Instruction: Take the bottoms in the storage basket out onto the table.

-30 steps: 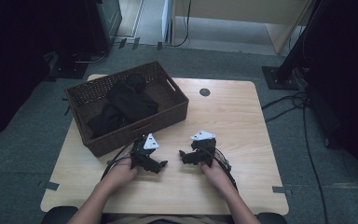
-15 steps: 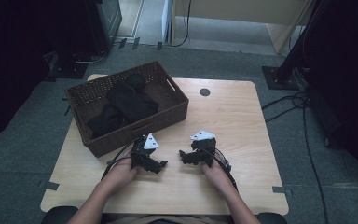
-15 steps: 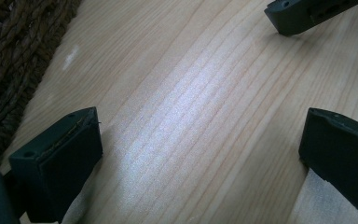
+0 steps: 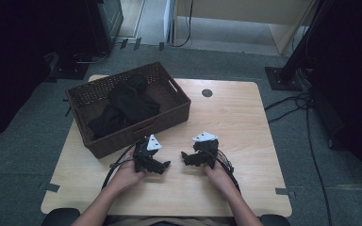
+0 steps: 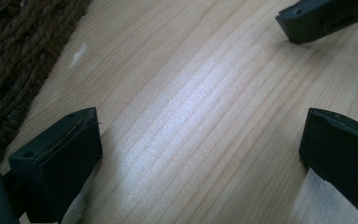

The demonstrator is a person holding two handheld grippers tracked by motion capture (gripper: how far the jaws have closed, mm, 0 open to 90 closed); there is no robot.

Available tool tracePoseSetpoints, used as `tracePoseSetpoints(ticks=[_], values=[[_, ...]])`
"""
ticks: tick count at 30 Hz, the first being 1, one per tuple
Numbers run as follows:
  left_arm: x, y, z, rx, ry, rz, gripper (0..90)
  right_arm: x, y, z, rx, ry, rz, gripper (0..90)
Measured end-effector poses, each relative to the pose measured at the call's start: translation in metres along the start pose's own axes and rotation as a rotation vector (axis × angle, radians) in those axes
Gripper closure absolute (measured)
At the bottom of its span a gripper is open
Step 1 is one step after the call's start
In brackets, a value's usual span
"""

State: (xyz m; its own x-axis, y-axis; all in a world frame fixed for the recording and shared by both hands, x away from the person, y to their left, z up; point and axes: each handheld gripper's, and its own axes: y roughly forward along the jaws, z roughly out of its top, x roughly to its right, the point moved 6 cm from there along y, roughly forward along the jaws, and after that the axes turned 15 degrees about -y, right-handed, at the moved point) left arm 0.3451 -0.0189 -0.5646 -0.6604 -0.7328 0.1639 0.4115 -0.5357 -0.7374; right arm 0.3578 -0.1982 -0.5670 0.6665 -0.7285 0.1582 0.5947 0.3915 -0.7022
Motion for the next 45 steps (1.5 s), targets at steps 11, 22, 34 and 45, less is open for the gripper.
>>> tracePoseSetpoints(ticks=[11, 22, 34, 45], values=[[0.004, -0.005, -0.002, -0.091, 0.069, -0.039, 0.0, -0.001, -0.001, 0.000, 0.001, -0.009, 0.007, 0.0], [0.002, -0.034, 0.012, -0.122, 0.069, -0.147, 11.4, -0.001, -0.001, -0.001, 0.001, -0.008, 0.009, 0.0], [-0.003, -0.059, 0.034, -0.118, 0.078, -0.123, 13.6, -0.002, -0.001, -0.001, 0.003, -0.011, 0.007, 0.0], [-0.009, -0.087, 0.059, -0.108, 0.107, -0.111, 14.0, -0.002, -0.001, -0.001, 0.003, -0.014, 0.008, 0.0]])
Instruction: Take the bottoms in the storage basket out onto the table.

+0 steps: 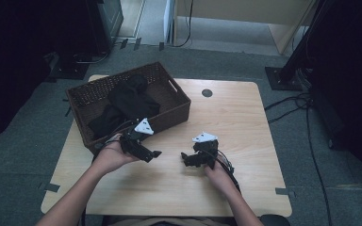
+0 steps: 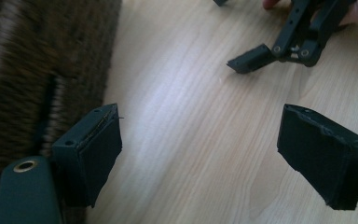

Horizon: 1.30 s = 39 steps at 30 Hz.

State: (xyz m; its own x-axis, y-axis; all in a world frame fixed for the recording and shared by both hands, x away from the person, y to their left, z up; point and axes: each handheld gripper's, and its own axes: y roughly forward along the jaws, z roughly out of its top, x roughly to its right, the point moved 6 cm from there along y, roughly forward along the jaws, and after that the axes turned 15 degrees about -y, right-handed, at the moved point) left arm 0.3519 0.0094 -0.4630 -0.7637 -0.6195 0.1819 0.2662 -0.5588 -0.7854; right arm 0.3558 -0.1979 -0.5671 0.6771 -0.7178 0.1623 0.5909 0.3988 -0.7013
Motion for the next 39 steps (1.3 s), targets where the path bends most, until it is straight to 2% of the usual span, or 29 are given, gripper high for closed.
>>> tracePoseSetpoints(ticks=[3, 8, 15, 17, 19, 22, 27, 29, 31, 33, 35, 37, 39], values=[[-0.004, -0.011, 0.007, 0.010, -0.012, -0.002, 14.0, 0.000, 0.000, 0.000, 0.000, 0.001, 0.000, 0.0], [-0.012, -0.034, 0.024, 0.049, -0.008, -0.004, 14.3, 0.000, 0.000, 0.000, 0.002, 0.003, 0.000, 0.0], [-0.039, -0.055, 0.047, 0.054, 0.007, 0.073, 14.4, 0.000, 0.000, 0.000, 0.000, 0.002, 0.002, 0.0], [-0.050, -0.058, 0.052, 0.058, 0.000, 0.097, 14.4, 0.000, 0.000, 0.000, -0.001, 0.002, 0.002, 0.0], [-0.061, -0.060, 0.056, 0.067, -0.016, 0.102, 14.7, 0.000, 0.000, 0.000, -0.001, 0.002, 0.002, 0.0], [-0.079, -0.057, 0.059, 0.064, -0.013, 0.119, 14.8, 0.000, 0.000, 0.000, -0.002, 0.001, 0.003, 0.0], [-0.110, -0.046, 0.058, 0.042, -0.094, 0.147, 14.7, 0.000, 0.000, 0.000, -0.002, 0.001, 0.003, 0.0], [-0.119, -0.042, 0.055, 0.033, -0.120, 0.151, 14.7, 0.000, 0.000, 0.000, -0.003, 0.003, 0.002, 0.0], [-0.127, -0.037, 0.052, 0.029, -0.124, 0.157, 14.7, 0.000, 0.000, 0.000, -0.001, 0.004, 0.001, 0.0], [-0.135, -0.031, 0.046, 0.020, -0.145, 0.161, 14.4, 0.000, 0.000, 0.000, -0.001, 0.004, 0.001, 0.0], [-0.141, -0.024, 0.040, 0.005, -0.176, 0.143, 13.8, 0.000, 0.000, 0.000, -0.001, 0.004, 0.001, 0.0], [-0.145, -0.018, 0.036, -0.012, -0.167, 0.147, 13.8, 0.000, 0.000, 0.000, -0.001, 0.003, 0.001, 0.0], [-0.150, -0.012, 0.035, -0.005, -0.166, 0.176, 13.1, 0.000, 0.000, 0.000, -0.001, 0.004, 0.001, 0.0]])
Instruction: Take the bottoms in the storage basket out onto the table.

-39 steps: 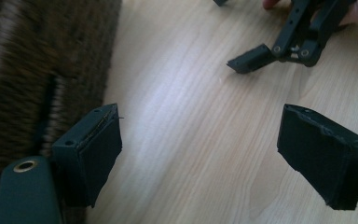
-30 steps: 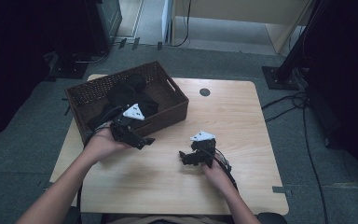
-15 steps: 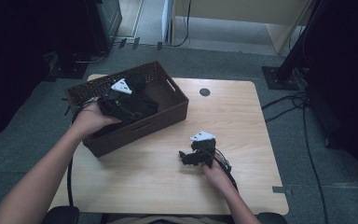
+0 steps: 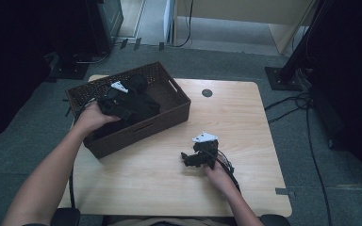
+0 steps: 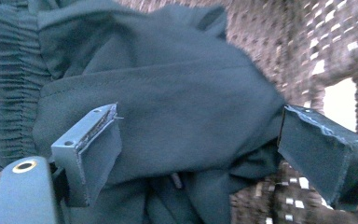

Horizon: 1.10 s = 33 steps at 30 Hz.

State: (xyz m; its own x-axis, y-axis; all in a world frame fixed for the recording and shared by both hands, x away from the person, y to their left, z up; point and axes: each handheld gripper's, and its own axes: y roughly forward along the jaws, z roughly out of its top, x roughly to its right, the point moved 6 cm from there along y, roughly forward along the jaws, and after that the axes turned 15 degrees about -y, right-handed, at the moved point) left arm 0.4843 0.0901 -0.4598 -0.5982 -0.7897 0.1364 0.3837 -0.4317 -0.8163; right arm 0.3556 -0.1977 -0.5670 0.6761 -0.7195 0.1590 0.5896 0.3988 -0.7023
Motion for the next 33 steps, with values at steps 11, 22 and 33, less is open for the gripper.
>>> tracePoseSetpoints(ticks=[11, 22, 33], values=[[-0.008, 0.043, 0.002, -0.012, -0.088, 0.002, 0.0, 0.000, 0.000, 0.000, 0.000, -0.001, 0.000, 0.0], [-0.008, 0.056, -0.001, -0.021, 0.033, 0.058, 0.0, -0.001, 0.000, 0.000, 0.000, -0.007, 0.007, 0.0], [-0.033, 0.011, -0.017, -0.002, -0.098, 0.099, 8.3, -0.001, 0.000, 0.000, 0.000, -0.008, 0.009, 0.0]])
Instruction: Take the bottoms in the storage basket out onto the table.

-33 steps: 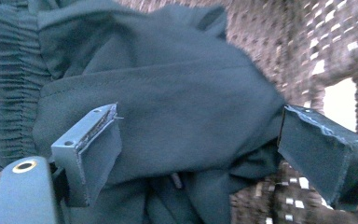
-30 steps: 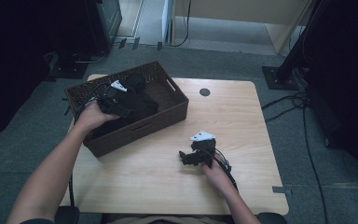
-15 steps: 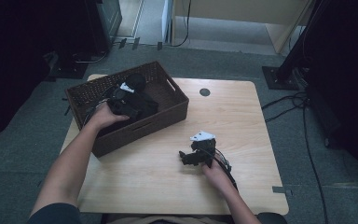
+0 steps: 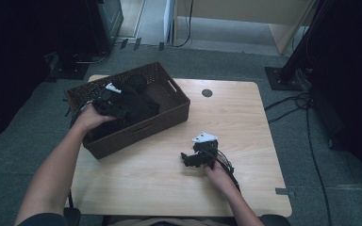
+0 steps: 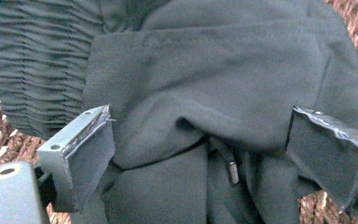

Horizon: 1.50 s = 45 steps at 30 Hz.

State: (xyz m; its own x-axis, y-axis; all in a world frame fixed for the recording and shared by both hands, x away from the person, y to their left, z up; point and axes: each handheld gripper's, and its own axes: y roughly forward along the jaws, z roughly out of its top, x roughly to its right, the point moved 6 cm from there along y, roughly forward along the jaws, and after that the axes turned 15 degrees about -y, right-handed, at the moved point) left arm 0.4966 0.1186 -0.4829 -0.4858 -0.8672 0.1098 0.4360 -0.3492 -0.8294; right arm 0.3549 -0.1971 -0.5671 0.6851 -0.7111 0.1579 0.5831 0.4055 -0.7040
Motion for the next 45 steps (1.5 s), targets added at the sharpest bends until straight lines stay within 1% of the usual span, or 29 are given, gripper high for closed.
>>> tracePoseSetpoints(ticks=[2, 4, 5, 7, 8, 10, 12, 14, 16, 17, 18, 19, 22, 23, 25, 27, 28, 29, 31, 32, 34, 36, 37, 39, 41, 43, 44, 45], values=[[-0.001, 0.002, -0.003, -0.037, -0.014, 0.032, 8.3, 0.000, 0.000, 0.000, 0.000, 0.000, 0.000, 0.0], [0.001, 0.004, -0.006, -0.069, -0.029, 0.019, 8.2, 0.000, 0.000, 0.000, 0.000, 0.000, 0.000, 0.0], [0.002, 0.005, -0.008, -0.075, -0.019, 0.009, 8.2, 0.000, 0.000, 0.000, 0.000, 0.001, 0.001, 0.0], [0.003, 0.008, -0.009, -0.082, -0.015, -0.004, 8.2, 0.000, 0.000, 0.000, 0.003, -0.004, 0.004, 0.0], [0.004, 0.012, -0.008, -0.076, -0.019, -0.013, 8.2, -0.001, 0.000, 0.001, 0.003, -0.007, 0.007, 0.0], [0.008, 0.021, -0.006, -0.065, -0.035, -0.059, 8.2, -0.001, 0.001, 0.001, 0.004, -0.015, 0.012, 0.0], [0.014, 0.029, -0.002, -0.043, -0.036, -0.084, 8.1, -0.001, 0.001, 0.002, 0.003, -0.016, 0.015, 0.0], [0.021, 0.035, 0.004, -0.030, -0.018, -0.094, 4.5, -0.001, 0.002, 0.002, 0.005, -0.020, 0.018, 0.0], [0.028, 0.037, 0.012, -0.014, -0.016, -0.120, 1.7, -0.001, 0.002, 0.002, 0.005, -0.022, 0.019, 0.0], [0.031, 0.037, 0.014, -0.003, 0.003, -0.132, 1.7, -0.001, 0.002, 0.002, 0.004, -0.022, 0.019, 0.0], [0.034, 0.039, 0.015, 0.006, 0.028, -0.131, 1.7, -0.001, 0.002, 0.002, 0.005, -0.022, 0.019, 0.0], [0.035, 0.043, 0.014, 0.001, 0.051, -0.121, 1.1, -0.001, 0.002, 0.002, 0.005, -0.022, 0.019, 0.0], [0.038, 0.058, 0.010, -0.009, 0.041, -0.085, 0.0, -0.002, 0.002, 0.002, 0.005, -0.022, 0.019, 0.0], [0.039, 0.062, 0.009, -0.008, 0.048, -0.077, 0.0, -0.002, 0.002, 0.002, 0.005, -0.022, 0.020, 0.0], [0.039, 0.068, 0.006, -0.002, 0.081, -0.049, 0.0, -0.002, 0.002, 0.002, 0.005, -0.022, 0.019, 0.0], [0.038, 0.072, 0.002, 0.001, 0.130, -0.030, 0.0, -0.002, 0.002, 0.002, 0.005, -0.022, 0.019, 0.0], [0.037, 0.073, 0.001, 0.005, 0.138, -0.027, 0.0, -0.002, 0.002, 0.002, 0.005, -0.022, 0.019, 0.0], [0.036, 0.075, 0.000, 0.010, 0.138, -0.020, 0.0, -0.002, 0.002, 0.002, 0.005, -0.023, 0.019, 0.0], [0.035, 0.076, -0.001, 0.023, 0.138, -0.021, 0.0, -0.002, 0.002, 0.002, 0.005, -0.023, 0.019, 0.0], [0.034, 0.076, -0.002, 0.024, 0.133, -0.019, 0.0, -0.002, 0.002, 0.002, 0.005, -0.022, 0.019, 0.0], [0.032, 0.077, -0.003, 0.028, 0.137, -0.011, 0.0, -0.002, 0.002, 0.002, 0.005, -0.024, 0.020, 0.0], [0.030, 0.075, -0.002, 0.027, 0.136, 0.000, 3.6, -0.002, 0.001, 0.002, 0.005, -0.025, 0.021, 0.0], [0.029, 0.074, -0.002, 0.028, 0.133, 0.003, 7.9, -0.002, 0.001, 0.002, 0.005, -0.025, 0.021, 0.0], [0.028, 0.072, -0.002, 0.037, 0.121, -0.007, 16.8, -0.002, 0.001, 0.002, 0.005, -0.025, 0.022, 0.0], [0.024, 0.069, -0.002, 0.048, 0.121, 0.003, 30.1, -0.003, 0.001, 0.002, 0.005, -0.026, 0.023, 0.0], [0.023, 0.067, -0.001, 0.044, 0.124, 0.001, 36.0, -0.003, 0.001, 0.002, 0.005, -0.026, 0.023, 0.0], [0.023, 0.067, 0.000, 0.044, 0.125, 0.005, 40.2, -0.003, 0.001, 0.002, 0.005, -0.024, 0.024, 0.0], [0.022, 0.065, 0.001, 0.045, 0.123, 0.014, 46.4, -0.003, 0.001, 0.002, 0.005, -0.024, 0.024, 0.0]])
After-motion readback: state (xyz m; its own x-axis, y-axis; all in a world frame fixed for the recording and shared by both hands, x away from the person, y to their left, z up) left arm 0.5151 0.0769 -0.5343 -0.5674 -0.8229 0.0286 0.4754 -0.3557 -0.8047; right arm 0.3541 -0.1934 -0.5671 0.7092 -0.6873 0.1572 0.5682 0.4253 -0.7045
